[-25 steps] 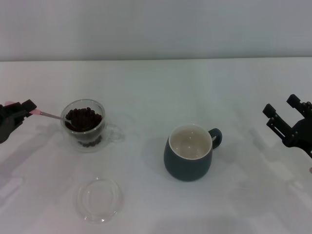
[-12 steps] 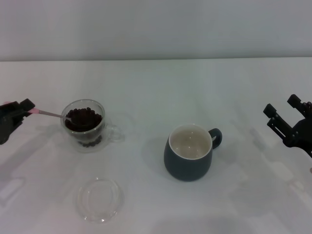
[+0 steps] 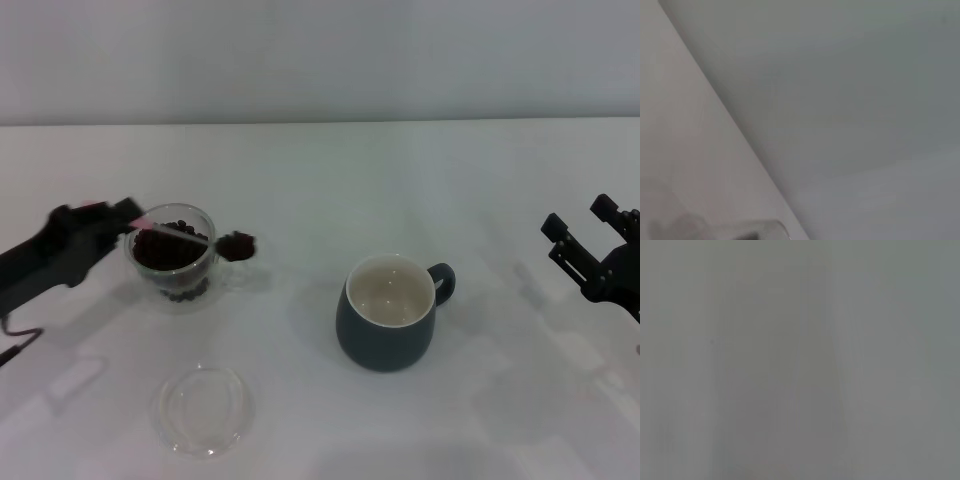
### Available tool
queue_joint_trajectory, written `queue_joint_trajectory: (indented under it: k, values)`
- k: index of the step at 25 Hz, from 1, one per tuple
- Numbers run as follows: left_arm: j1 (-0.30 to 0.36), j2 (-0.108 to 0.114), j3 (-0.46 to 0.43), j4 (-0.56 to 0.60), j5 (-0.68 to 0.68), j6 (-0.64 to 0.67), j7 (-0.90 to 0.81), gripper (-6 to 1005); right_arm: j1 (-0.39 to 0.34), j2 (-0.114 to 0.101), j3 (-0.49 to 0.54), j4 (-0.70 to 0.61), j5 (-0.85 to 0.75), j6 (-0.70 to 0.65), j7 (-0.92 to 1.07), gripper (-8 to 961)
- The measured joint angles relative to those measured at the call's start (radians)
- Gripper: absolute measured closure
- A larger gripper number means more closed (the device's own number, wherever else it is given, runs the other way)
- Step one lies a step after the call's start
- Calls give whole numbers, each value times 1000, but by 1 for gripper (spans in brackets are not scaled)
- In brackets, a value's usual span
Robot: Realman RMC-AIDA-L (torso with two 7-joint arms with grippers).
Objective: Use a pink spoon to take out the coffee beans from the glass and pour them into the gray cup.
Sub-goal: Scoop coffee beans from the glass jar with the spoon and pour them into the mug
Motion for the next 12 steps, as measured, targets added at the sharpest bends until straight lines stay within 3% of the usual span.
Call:
queue_joint_trajectory:
  k: [7, 12]
  values:
    - [-73, -11, 118, -9, -1, -2, -7, 869, -5, 0, -4, 0, 1, 0, 0, 200]
    - [-139, -15, 151, -48, -1, 18, -3, 870, -8, 0, -5, 3, 1, 2, 0, 200]
